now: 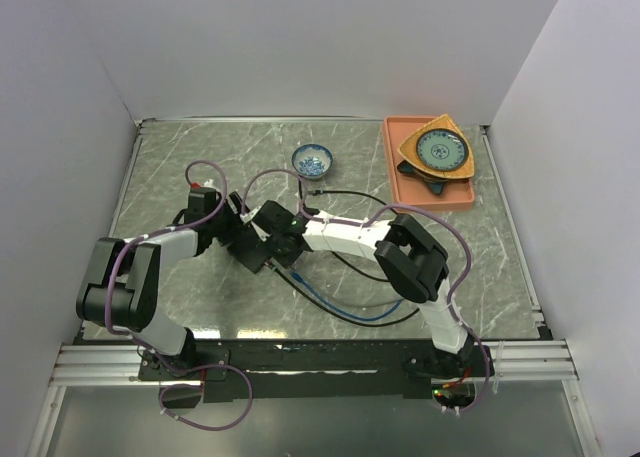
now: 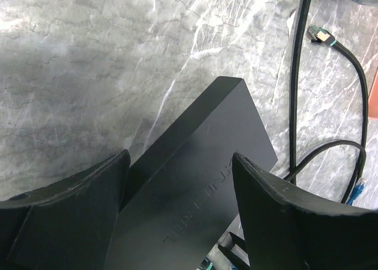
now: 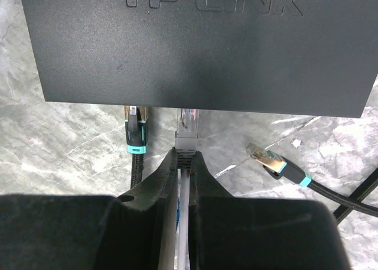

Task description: Insert the plug into the switch port

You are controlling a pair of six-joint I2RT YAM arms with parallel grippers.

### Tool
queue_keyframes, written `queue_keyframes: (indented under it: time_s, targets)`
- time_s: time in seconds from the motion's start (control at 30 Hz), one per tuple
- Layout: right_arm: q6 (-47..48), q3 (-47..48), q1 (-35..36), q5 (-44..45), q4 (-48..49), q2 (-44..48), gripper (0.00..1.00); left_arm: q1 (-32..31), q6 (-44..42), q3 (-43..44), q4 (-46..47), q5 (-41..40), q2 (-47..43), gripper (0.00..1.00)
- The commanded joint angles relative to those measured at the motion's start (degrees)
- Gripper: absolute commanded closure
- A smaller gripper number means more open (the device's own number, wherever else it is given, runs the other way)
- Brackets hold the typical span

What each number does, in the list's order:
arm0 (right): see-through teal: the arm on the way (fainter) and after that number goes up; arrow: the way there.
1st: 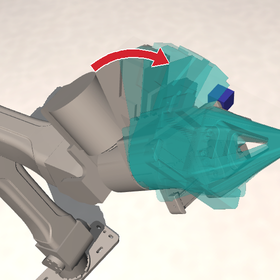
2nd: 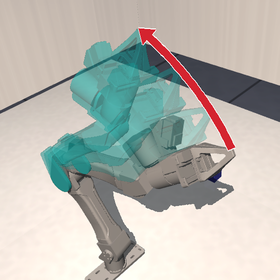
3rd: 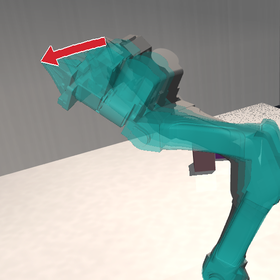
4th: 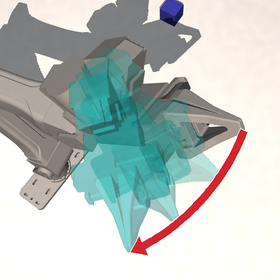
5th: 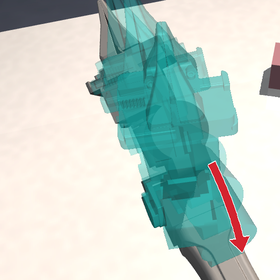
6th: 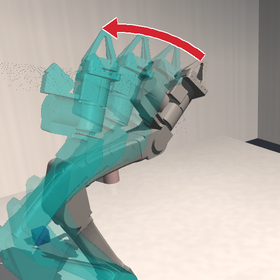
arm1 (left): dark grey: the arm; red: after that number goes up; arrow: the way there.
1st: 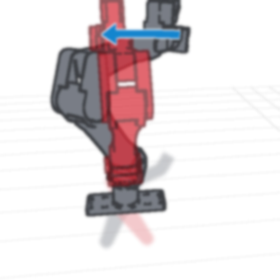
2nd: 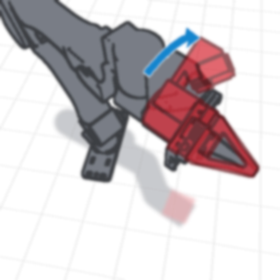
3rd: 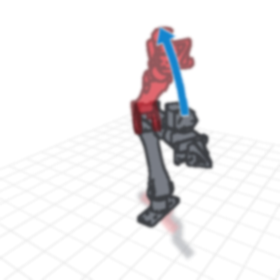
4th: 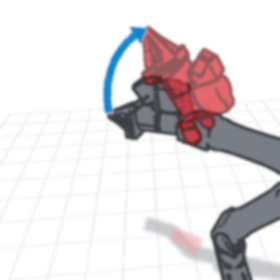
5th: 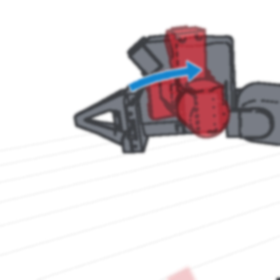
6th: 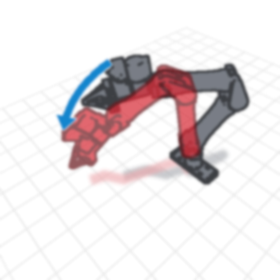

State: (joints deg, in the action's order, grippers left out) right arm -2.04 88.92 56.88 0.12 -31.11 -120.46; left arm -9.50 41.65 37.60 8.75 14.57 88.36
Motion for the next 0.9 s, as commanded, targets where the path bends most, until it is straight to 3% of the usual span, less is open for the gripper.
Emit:
queue_keyframes:
  time_s: [0.0,0.87]
  targets:
    - [-0.2,2.1,0.3,-0.6,-4.2,-3.9,1.00,-1.4,0.6,-0.1,2.6,10.6,-0.8,0.22]
    - [2.9,-0.2,0.2,-5.9,1.8,-5.0,1.00,-1.4,0.5,-1.2,7.9,15.6,3.3,0.18]
